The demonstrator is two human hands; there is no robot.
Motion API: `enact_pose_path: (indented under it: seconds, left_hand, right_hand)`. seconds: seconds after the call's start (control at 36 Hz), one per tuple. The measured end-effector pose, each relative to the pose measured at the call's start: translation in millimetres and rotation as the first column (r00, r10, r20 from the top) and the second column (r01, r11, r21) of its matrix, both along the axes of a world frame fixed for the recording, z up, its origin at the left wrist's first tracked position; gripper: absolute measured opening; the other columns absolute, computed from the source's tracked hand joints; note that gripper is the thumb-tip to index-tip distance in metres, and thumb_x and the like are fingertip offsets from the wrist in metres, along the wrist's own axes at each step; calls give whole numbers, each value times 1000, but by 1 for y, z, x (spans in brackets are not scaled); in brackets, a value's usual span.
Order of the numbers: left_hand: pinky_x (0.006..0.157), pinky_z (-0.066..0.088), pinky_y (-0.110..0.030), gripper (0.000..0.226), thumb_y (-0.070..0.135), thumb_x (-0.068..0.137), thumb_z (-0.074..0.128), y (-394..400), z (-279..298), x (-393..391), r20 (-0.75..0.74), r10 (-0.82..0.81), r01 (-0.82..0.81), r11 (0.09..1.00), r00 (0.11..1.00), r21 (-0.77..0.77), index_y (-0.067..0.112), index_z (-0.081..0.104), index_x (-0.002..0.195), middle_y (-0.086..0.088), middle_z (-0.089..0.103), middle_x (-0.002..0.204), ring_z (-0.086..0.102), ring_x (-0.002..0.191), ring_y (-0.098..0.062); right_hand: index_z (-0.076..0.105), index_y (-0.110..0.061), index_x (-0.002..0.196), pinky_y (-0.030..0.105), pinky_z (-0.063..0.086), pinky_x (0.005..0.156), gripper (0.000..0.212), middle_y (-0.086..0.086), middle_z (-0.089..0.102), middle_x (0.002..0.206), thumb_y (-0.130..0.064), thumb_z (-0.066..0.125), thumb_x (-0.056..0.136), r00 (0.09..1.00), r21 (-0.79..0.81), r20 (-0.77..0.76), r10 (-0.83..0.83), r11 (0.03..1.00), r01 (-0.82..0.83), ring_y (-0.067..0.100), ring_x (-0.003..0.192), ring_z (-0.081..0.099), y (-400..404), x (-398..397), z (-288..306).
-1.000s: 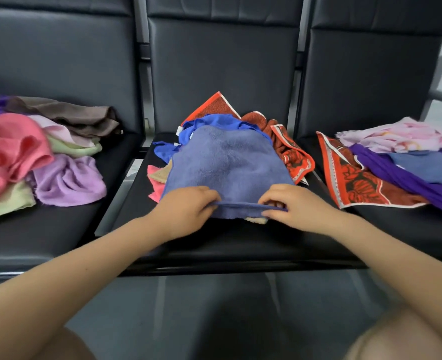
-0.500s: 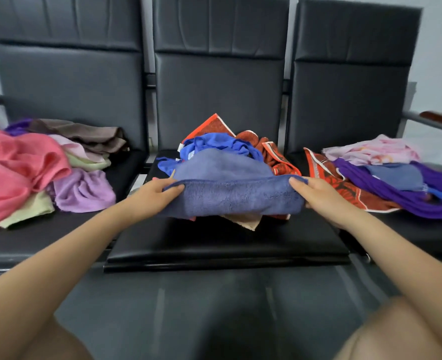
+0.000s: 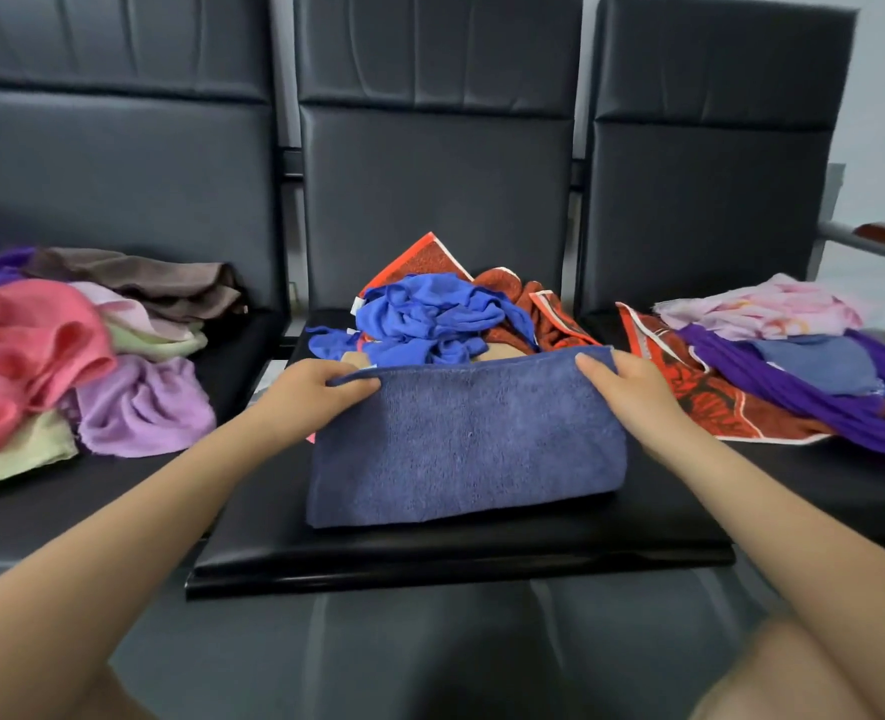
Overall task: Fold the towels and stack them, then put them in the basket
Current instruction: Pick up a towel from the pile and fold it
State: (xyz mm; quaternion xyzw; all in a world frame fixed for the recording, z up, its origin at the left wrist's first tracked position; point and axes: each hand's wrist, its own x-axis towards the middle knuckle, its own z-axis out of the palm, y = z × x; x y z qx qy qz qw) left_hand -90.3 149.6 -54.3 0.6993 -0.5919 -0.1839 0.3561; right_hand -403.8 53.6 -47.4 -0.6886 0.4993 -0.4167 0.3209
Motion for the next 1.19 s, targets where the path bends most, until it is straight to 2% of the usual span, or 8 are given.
enact_pose_path:
  seconds: [0.17,0.39,0.5,0.61,0.75,0.97,1.08,1.19]
  left_hand:
    - [59,47,-33,34,31,86,65,-19,-13,11,312,13,-46,994,950,100,0,60,73,-11,53,67,56,66,-26]
    - [73,39,-29,15,31,86,66,-24,-29,23,355,51,-82,994,933,72,19,59,80,-5,53,92,54,89,-20]
    - [69,53,-33,21,29,84,69,-21,-31,25,186,150,-167,983,971,79,16,54,92,-2,61,89,62,71,-20]
    - [57,54,-32,31,32,85,70,-16,-26,24,-66,266,-253,955,962,155,13,54,103,-1,55,88,61,71,-18]
    - [57,47,-25,31,32,89,67,0,-25,24,-477,310,-158,930,822,332,6,62,104,-9,66,96,61,72,-17]
    - [62,49,-25,14,23,99,52,17,-22,12,-537,161,-18,965,828,261,11,60,99,-5,60,88,59,69,-16]
    - [59,47,-25,16,22,101,47,16,-17,-5,-515,137,-45,981,846,186,13,58,95,-4,58,85,55,65,-14]
    - [56,48,-23,14,17,102,45,13,-16,-16,-510,154,-55,977,846,205,14,58,98,-3,58,85,57,65,-13]
  right_hand:
    - [70,-6,95,38,49,87,21,5,71,93,-24,59,94,986,-57,-150,-71,996,63,23,95,64,-27,23,-18]
    - [63,-7,97,37,45,79,26,10,66,98,-31,65,88,948,-3,-300,-108,994,112,29,96,60,-46,40,-37]
    - [61,-14,101,32,43,74,30,3,64,94,-40,66,86,949,75,-289,-129,985,157,23,90,58,-43,33,-32]
    - [55,-14,64,27,38,60,35,1,56,65,-38,68,87,981,223,-178,-79,968,118,18,65,52,-35,19,-28]
    - [66,-14,94,29,49,79,20,-1,67,90,-31,72,86,1000,500,11,16,866,-20,15,86,63,-12,2,-22]
    - [63,-13,97,32,47,76,8,5,65,93,-18,65,92,997,350,54,-53,936,31,20,85,61,16,-8,6]
    - [58,-11,101,24,41,59,8,-2,57,84,-14,60,95,970,276,204,-131,958,71,9,71,54,28,-5,25]
    - [61,-7,90,27,51,66,5,5,64,85,-9,58,93,915,388,386,-120,920,-43,16,74,61,39,7,36]
